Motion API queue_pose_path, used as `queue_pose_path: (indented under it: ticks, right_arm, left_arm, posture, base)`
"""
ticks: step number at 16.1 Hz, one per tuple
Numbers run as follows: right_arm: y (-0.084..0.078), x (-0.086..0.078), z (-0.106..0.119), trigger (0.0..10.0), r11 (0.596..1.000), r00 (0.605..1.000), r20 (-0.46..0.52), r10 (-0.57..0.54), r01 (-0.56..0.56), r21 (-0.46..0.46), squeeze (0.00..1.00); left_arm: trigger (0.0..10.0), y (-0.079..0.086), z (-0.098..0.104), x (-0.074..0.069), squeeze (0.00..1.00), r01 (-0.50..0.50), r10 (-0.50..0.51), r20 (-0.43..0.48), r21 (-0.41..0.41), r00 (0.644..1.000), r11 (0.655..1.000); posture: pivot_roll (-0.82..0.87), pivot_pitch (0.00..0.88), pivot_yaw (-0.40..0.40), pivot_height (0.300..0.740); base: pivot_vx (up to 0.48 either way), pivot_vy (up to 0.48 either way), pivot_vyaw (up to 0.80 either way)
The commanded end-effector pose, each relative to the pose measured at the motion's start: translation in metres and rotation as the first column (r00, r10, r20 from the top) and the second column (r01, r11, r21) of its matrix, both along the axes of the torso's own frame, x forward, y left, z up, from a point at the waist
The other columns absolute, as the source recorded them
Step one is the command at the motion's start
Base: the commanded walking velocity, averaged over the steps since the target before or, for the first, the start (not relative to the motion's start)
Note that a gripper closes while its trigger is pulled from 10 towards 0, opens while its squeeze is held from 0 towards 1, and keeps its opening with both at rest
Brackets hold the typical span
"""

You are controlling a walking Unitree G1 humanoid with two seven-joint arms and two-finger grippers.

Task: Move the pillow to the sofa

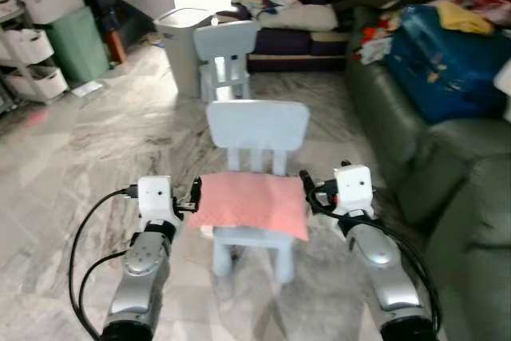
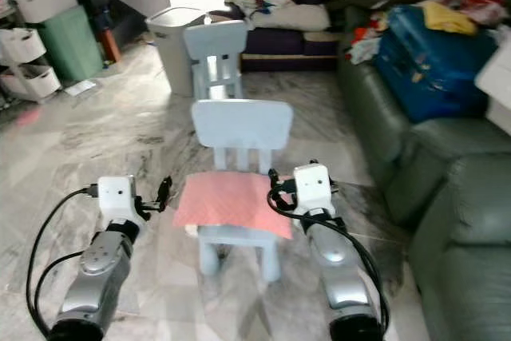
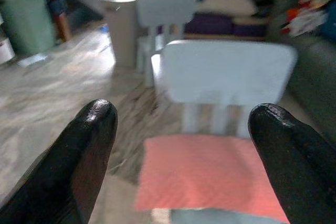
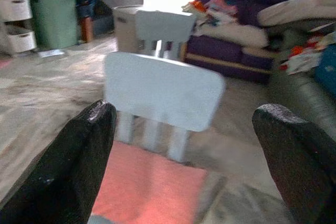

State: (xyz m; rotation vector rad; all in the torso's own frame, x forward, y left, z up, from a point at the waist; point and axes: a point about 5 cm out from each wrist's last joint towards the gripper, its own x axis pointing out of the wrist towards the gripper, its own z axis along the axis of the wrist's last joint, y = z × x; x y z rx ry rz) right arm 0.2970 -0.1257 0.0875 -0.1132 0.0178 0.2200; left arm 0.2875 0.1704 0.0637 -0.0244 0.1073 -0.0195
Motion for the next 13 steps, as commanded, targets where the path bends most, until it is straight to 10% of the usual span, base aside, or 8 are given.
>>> queue_pose_path:
  ticks: [1, 13]
  right_arm:
    - [0.0044, 0.0019, 0.0065, 10.0, 1.000, 1.000, 0.027, 0.015, -0.015, 0.003, 0.00]
    - [0.0032, 0.0011, 0.0047, 10.0, 1.000, 1.000, 0.019, 0.016, -0.016, -0.004, 0.00]
  left_arm:
    - [10.0, 0.0025, 0.0045, 0.0023, 0.00, -0.001, 0.001, 0.015, 0.005, 1.000, 1.000]
    - [10.0, 0.0007, 0.0024, 0.0017, 0.00, -0.005, 0.005, -0.002, -0.010, 1.000, 1.000]
  posture:
    - [-0.04, 0.000, 0.044, 0.740]
    - [-0.05, 0.002, 0.042, 0.740]
  base:
    - [0.435, 0.000, 0.00]
    - [0.354, 0.281, 0.00]
